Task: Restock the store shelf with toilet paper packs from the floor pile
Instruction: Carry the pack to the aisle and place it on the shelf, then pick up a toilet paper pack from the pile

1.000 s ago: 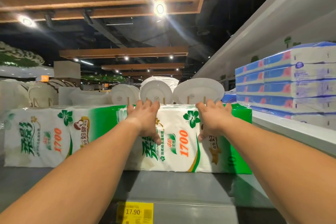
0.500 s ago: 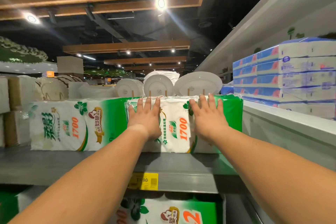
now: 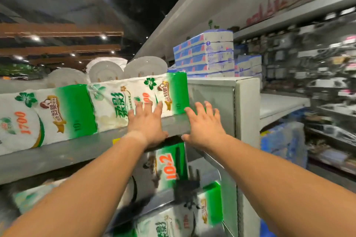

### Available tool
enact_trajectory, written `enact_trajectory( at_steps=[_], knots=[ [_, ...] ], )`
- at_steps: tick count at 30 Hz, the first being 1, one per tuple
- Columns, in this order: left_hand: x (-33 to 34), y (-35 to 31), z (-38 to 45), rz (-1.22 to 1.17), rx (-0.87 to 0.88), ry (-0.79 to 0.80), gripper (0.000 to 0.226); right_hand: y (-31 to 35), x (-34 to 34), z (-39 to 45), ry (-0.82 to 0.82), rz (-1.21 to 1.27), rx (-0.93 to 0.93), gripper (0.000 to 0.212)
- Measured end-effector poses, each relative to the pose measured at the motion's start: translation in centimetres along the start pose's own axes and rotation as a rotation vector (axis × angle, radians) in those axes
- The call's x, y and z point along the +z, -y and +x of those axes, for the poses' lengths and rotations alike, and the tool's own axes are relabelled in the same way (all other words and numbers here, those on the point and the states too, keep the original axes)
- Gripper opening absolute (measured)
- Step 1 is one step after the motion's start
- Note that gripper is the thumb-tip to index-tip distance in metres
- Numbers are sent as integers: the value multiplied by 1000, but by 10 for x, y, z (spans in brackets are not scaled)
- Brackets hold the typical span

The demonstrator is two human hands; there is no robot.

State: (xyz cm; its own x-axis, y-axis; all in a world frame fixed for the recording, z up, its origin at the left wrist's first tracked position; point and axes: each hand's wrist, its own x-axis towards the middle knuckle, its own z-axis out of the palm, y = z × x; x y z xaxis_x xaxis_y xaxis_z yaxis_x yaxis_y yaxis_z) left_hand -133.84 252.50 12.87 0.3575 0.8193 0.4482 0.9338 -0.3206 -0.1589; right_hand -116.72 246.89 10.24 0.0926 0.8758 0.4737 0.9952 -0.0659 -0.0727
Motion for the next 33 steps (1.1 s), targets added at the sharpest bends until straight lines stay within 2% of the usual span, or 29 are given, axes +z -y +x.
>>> enact_trajectory(
  at_steps=[9,17,26,33],
  knots=[
    [43,-150,-131,-180,365,140,107,-85,1,-233,181,-125,420,92],
    [83,-302,-282,-269,666,386,99,-148,-15,-462,359,-177,758,88],
    [55,-436,-431,-263,1028,464,103,-174,-42,-671,450,-200,1177,91],
    [25,-506,-485,-288,1263,446,102,-180,-75,-753,418,-222,1416,89]
  ],
)
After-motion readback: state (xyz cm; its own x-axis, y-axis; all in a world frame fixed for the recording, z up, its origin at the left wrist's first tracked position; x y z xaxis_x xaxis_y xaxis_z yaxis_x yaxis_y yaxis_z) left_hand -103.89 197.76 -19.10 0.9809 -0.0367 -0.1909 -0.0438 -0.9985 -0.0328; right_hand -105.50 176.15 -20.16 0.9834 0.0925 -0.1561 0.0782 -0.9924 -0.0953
